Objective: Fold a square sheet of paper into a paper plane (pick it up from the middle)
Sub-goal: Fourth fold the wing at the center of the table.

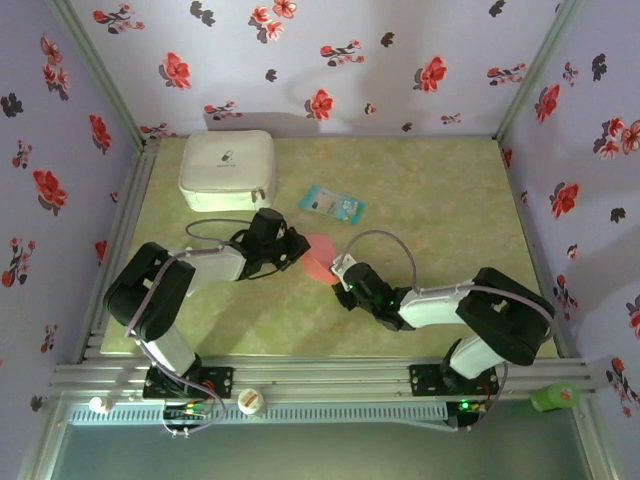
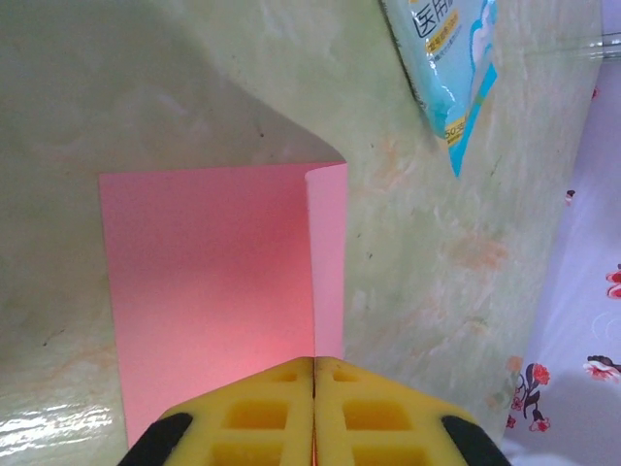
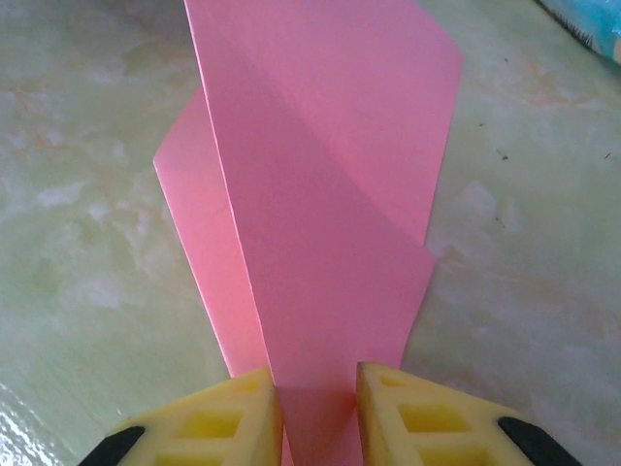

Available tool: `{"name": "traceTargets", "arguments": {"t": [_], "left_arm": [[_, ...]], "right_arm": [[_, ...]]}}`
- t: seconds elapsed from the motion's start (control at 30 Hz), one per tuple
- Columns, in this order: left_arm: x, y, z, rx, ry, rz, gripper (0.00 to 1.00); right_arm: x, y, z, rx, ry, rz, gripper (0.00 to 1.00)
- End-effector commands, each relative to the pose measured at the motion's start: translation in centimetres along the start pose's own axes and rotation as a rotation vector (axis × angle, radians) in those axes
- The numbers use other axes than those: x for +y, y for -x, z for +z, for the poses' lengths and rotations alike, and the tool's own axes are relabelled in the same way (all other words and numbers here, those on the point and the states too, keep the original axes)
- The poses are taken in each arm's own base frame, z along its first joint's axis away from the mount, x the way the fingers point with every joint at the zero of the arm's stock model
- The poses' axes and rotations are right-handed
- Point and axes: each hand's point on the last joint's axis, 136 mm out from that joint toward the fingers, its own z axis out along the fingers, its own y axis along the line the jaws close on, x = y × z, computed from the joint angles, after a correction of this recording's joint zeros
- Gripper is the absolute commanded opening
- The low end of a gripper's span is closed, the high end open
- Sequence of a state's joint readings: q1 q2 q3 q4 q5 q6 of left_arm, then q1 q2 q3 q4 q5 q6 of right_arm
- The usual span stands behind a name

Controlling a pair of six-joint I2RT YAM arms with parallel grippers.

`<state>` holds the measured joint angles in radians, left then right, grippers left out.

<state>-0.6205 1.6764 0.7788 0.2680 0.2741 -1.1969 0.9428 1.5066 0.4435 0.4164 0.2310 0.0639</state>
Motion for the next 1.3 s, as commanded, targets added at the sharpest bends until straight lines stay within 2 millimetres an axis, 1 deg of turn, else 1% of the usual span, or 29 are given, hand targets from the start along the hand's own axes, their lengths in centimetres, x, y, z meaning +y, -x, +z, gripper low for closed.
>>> {"name": "traceTargets", "arguments": {"t": [0.0,0.07,0.27,0.37,0.47,0.6,0.73,1.27], "left_arm": [[-0.8,0.4,-0.3,0.003,-0.013,0.016,0.08],[-0.6,0.4,-0.3,0.004,-0.01,0.016,0.08],[-0.5,0.3,-0.2,0.005,-0.009,0.017,0.09],[-0.4,0.3,-0.2,0.007,-0.004,0.018,0.09],[-0.3,0.2,-0.1,0.009,-0.004,0.013,0.08],[-0.2,0.2,-0.1,0.012,-0.005,0.012,0.08],[-0.3,0.1,-0.1,0.013,-0.009,0.009,0.08],[-0.3,0.2,-0.1,0.008,-0.014,0.006,0.08]], "right_arm": [[-0.1,0.0,-0.1,0.014,0.002,0.015,0.25],[-0.1,0.1,-0.1,0.014,0.006,0.015,0.22],[0.3,0.4,-0.1,0.009,0.025,0.035,0.21],[0.3,0.5,-0.1,0.011,0.031,0.054,0.24],[0.4,1.2,-0.2,-0.003,0.037,0.065,0.27],[0.2,1.5,0.0,-0.007,0.024,0.05,0.28],[0.1,1.5,0.3,0.012,0.024,0.026,0.27],[0.1,0.6,0.6,0.044,0.021,0.027,0.23]]}}
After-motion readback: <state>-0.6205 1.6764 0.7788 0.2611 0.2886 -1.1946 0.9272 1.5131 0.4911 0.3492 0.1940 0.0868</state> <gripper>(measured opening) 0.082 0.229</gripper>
